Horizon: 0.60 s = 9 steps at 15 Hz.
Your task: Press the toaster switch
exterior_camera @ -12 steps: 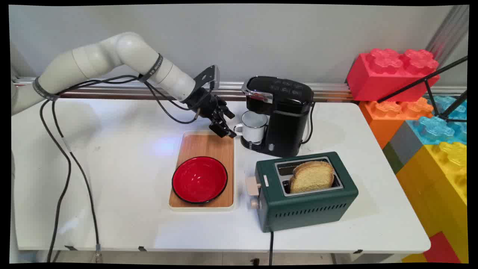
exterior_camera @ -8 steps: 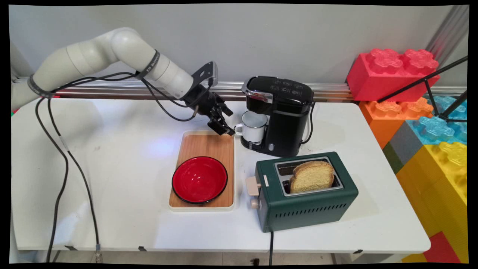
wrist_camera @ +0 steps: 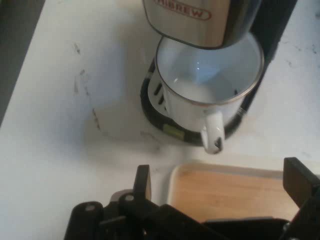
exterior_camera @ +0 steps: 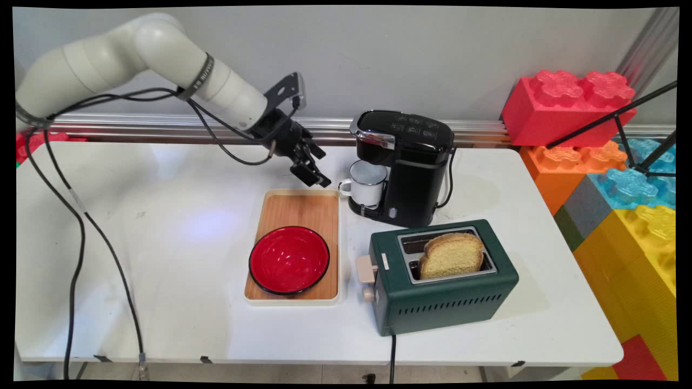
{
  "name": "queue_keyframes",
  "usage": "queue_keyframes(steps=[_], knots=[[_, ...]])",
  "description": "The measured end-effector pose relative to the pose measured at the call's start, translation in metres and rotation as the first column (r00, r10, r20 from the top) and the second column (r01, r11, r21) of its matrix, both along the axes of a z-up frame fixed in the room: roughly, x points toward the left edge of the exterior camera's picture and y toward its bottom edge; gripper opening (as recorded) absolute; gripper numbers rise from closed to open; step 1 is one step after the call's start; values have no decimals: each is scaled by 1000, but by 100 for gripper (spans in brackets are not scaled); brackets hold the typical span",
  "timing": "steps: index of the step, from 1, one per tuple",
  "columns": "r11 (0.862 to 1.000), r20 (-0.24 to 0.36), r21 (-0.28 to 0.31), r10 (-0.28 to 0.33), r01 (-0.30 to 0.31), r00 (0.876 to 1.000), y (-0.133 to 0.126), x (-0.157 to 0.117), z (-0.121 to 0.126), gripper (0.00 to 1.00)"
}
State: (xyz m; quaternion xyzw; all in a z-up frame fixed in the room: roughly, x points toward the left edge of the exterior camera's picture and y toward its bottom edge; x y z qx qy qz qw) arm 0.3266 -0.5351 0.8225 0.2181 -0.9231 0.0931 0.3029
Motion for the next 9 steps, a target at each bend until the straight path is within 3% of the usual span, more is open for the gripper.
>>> queue_keyframes(steps=[9], knots=[[996, 20, 78, 39, -41, 999, 58, -13, 64, 100]])
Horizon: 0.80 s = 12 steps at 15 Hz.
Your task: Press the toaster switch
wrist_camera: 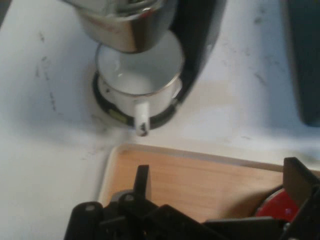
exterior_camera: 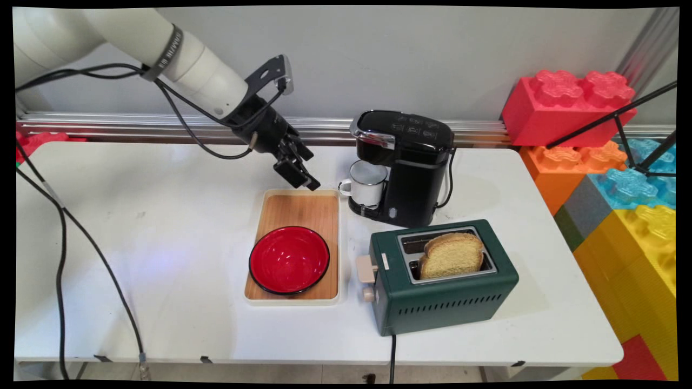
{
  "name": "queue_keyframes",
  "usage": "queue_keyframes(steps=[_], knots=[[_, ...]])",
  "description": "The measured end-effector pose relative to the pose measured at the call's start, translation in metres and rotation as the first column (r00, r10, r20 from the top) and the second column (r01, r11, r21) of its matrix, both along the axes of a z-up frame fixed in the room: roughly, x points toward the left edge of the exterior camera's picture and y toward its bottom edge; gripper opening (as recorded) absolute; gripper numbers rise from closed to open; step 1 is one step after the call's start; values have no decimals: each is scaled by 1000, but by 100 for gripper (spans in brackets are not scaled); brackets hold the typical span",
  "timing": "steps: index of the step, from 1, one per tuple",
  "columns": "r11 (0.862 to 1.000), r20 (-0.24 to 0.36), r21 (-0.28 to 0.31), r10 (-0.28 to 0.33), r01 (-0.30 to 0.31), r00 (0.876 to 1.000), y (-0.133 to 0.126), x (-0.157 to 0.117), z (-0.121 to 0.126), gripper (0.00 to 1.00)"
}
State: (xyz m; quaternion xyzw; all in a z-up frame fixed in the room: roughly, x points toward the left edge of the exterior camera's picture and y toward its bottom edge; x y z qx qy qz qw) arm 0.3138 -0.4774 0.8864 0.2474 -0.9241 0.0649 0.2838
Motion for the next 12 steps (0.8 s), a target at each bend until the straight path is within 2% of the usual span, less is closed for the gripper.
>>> queue_keyframes(steps=[6, 12], knots=[[1000, 18, 28, 10, -11, 1000, 39, -27, 39, 100], [999, 40, 53, -5, 3, 999, 80, -60, 60, 100]])
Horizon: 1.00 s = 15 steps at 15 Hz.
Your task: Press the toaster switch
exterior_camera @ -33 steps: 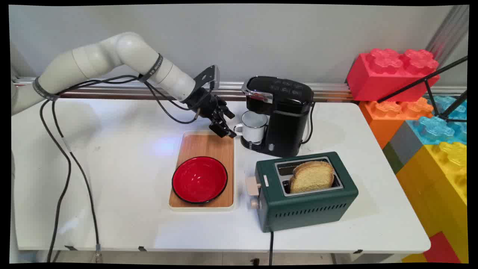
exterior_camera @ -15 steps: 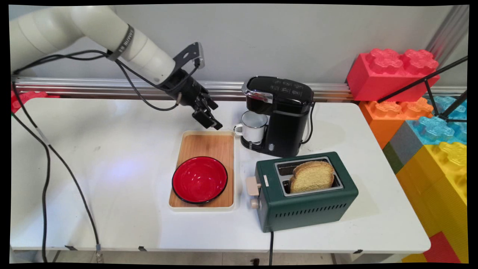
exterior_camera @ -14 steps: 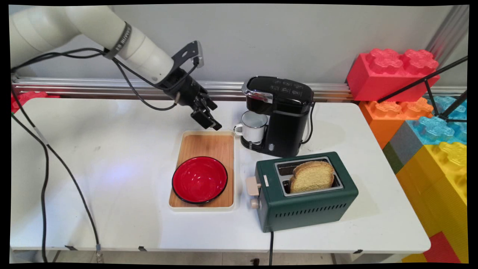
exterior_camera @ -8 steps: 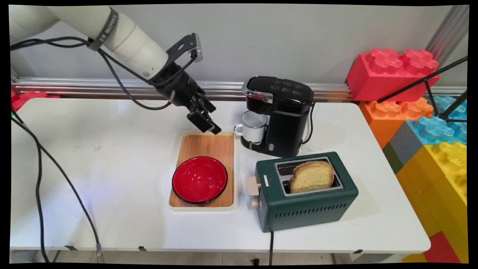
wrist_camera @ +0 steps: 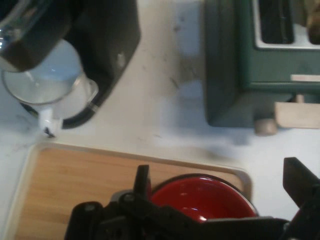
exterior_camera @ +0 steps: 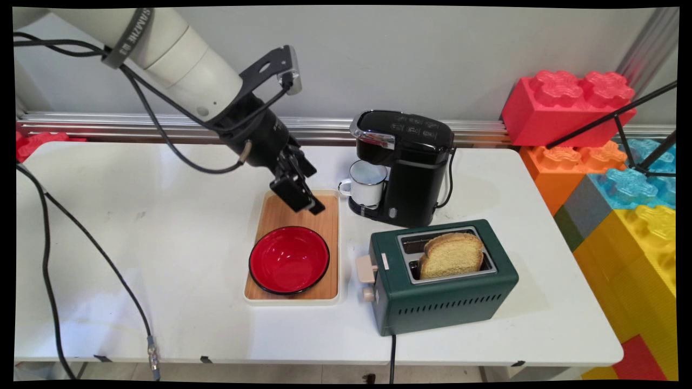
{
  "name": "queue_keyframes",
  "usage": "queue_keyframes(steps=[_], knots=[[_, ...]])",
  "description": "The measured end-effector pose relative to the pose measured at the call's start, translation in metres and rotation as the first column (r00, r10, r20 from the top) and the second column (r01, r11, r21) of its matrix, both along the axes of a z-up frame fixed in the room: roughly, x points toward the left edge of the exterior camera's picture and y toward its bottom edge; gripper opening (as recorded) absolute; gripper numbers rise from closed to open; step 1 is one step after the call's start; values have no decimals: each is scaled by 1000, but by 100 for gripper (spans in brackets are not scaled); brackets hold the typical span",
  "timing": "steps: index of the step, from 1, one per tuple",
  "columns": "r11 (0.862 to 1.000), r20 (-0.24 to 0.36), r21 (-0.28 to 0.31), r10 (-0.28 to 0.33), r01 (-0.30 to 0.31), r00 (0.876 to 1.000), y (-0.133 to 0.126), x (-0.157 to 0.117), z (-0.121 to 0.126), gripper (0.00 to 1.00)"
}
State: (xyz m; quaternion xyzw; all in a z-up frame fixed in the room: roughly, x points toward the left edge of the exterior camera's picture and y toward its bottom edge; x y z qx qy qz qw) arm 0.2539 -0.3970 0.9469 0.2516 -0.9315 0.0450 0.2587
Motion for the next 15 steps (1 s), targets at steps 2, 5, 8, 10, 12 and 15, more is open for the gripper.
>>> queue_keyframes(steps=[2, 5, 8, 10, 12, 15], knots=[[1000, 8, 10, -2, 1, 1000, 16, -11, 4, 100], [1000, 21, 26, -7, 7, 1000, 39, -25, 5, 100], [999, 32, 31, -10, 9, 999, 54, -34, 4, 100], [1000, 39, 29, -12, 11, 999, 65, -42, 2, 100], [1000, 45, 22, -13, 12, 999, 71, -47, 0, 100], [1000, 52, 10, -15, 15, 999, 77, -52, -3, 100]])
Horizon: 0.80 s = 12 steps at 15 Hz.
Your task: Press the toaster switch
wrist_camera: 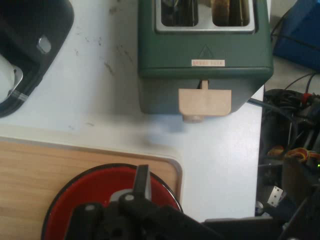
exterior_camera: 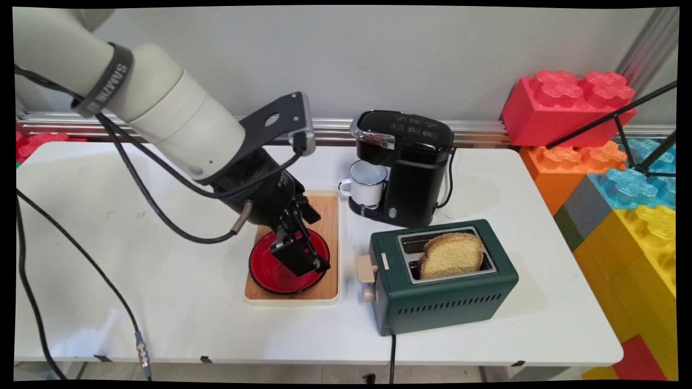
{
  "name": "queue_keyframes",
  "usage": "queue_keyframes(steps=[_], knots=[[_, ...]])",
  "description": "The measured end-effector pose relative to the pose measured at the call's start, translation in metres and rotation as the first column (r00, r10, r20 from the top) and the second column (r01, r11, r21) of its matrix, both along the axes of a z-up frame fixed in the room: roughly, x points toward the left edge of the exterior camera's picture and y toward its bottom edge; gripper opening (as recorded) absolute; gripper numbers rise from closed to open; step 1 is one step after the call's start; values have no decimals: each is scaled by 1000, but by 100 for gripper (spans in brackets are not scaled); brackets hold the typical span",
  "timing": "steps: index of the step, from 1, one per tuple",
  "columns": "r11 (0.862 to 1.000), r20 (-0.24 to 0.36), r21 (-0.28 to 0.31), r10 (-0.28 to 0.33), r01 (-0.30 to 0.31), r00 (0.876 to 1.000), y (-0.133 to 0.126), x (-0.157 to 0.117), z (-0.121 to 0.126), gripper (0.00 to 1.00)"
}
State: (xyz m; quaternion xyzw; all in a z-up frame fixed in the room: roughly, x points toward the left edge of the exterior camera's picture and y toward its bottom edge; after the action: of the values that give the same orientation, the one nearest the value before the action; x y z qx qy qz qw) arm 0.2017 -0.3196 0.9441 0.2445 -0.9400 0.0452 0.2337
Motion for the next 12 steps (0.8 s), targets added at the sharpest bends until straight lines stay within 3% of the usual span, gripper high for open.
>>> queue_keyframes(steps=[2, 3, 12], knots=[[1000, 4, -8, -1, 1, 1000, 2, -2, -2, 100], [1000, 6, -13, -1, 1, 1000, 4, -2, -2, 0], [1000, 6, -9, -5, 5, 1000, -3, -11, -13, 0]])
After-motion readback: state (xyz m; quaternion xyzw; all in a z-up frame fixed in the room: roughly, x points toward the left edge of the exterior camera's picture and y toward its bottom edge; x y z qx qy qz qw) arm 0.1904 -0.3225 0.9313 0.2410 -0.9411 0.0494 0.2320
